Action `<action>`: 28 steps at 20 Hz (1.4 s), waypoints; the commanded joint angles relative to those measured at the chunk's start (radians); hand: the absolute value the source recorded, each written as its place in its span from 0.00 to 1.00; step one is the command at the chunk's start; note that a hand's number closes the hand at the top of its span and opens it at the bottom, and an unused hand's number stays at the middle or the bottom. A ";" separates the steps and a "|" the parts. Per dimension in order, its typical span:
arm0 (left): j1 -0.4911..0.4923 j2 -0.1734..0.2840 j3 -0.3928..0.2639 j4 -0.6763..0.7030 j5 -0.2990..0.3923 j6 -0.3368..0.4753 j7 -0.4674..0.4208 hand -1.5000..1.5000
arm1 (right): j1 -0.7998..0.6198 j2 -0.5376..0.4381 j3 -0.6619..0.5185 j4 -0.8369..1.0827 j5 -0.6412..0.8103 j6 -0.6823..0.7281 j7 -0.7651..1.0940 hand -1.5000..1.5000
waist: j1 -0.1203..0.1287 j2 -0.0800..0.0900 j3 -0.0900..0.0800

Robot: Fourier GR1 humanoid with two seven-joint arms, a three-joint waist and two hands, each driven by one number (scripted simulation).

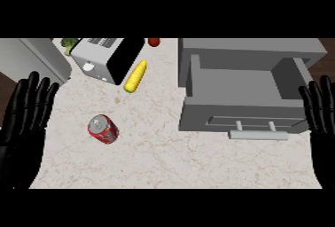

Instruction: Pick up the can, place it into the drawer and close the drawer

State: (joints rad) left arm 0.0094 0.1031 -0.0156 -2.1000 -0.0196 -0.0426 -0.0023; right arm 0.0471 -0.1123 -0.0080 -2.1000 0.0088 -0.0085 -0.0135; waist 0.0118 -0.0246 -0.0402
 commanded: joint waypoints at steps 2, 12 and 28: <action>-0.051 0.064 -0.035 0.016 0.244 -0.224 -0.039 0.00 | -0.041 0.005 0.025 -0.034 0.028 -0.013 0.009 0.00 | -0.024 0.025 0.035; -0.010 0.462 -0.126 0.164 0.609 -0.855 -0.019 0.00 | 0.039 0.014 0.000 0.033 -0.006 -0.034 0.181 0.00 | -0.033 0.033 0.037; -0.279 0.653 -0.011 0.676 0.870 -1.151 0.034 0.00 | 0.167 -0.007 -0.067 -0.012 -0.066 0.045 0.145 0.00 | -0.027 0.026 0.040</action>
State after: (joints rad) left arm -0.1918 0.7410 -0.0277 -1.5354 0.8225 -1.0732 0.0186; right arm 0.1660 -0.1200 -0.0733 -2.0798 -0.0529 0.0163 0.1406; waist -0.0121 0.0016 -0.0001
